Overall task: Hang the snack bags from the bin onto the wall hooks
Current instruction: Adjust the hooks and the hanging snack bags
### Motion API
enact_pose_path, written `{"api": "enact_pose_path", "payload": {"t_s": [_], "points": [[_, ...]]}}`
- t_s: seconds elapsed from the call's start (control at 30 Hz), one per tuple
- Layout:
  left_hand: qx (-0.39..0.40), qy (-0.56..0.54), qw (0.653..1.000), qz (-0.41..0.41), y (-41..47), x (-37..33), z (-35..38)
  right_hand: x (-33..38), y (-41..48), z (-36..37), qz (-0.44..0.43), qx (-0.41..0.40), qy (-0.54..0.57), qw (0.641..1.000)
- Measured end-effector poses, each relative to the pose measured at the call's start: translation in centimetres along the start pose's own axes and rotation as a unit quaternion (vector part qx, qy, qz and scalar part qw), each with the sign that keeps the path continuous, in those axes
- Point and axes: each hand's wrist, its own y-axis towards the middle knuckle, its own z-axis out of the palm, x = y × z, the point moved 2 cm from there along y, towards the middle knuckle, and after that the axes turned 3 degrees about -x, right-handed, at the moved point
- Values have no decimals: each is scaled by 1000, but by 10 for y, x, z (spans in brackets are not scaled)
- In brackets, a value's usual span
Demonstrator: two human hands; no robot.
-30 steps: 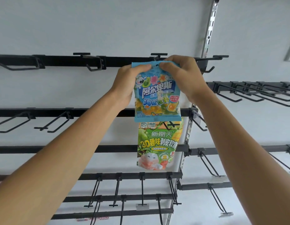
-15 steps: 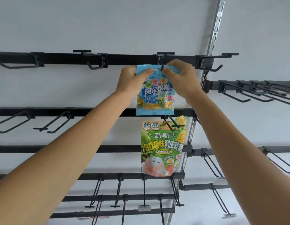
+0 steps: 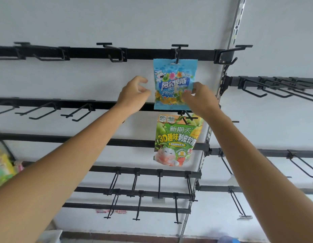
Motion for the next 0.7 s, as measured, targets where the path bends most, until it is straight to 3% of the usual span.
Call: {"api": "enact_pose_path", "payload": {"t_s": [0.17,0.33,0.47,0.7], "points": [[83,128,988,3,-33,4,-12,3,-32,-5,34,18,-112,993],[130,180,974,40,-67,-1,-19,25,-69,-13,0,47,-183,982],[107,240,959,107,-94,-3,-37,54,-98,-6,-24,67,-194,978],[36,224,970,88,-155,25,-116,127,-159,55,-99,195,-180,959]]}}
